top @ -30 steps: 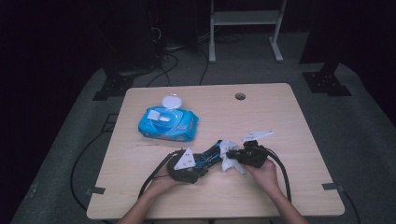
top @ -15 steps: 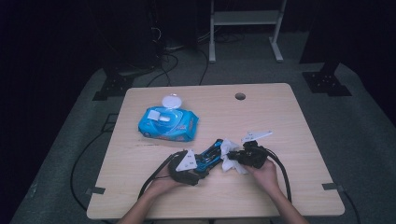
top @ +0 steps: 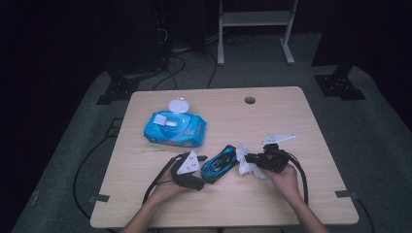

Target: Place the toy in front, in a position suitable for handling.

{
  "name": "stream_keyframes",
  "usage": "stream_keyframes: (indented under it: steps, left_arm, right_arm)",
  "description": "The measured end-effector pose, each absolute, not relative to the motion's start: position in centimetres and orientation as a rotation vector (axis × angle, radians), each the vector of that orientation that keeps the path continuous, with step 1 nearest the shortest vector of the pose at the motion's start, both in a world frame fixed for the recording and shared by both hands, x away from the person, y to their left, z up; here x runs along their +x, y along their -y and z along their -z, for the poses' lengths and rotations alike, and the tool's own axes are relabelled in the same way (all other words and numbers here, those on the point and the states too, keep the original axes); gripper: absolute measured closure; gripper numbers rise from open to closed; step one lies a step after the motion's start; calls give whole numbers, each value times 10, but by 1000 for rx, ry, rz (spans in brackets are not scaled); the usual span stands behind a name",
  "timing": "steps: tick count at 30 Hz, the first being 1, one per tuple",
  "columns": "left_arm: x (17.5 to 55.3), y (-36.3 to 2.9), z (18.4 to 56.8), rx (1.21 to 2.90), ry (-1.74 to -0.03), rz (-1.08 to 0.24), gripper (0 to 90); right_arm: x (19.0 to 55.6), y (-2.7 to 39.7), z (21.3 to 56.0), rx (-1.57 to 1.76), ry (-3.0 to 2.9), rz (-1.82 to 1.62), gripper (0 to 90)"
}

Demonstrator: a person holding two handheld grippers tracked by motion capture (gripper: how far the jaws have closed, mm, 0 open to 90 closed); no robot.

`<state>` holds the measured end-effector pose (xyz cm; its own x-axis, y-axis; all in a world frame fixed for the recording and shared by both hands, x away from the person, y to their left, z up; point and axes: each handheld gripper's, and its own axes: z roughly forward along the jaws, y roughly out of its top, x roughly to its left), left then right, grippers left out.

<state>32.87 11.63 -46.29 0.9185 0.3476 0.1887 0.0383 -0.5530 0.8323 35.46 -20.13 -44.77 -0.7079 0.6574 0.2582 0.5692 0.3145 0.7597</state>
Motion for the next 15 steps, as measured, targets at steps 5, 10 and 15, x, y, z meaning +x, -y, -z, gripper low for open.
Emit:
stream_keyframes:
  steps: [5,10,15]
  left_arm:
    - [330,-118,462,2121,-290,-411,251]
    - [330,-117,463,2122,-293,-409,249]
    - [330,-118,464,2121,-298,-409,243]
  right_arm:
    - [353,219,440,1168,-2421,-1356,854]
    - [353,234,436,1196,-2385,-1357,854]
    - [353,248,433,1216,-2359,-1311,854]
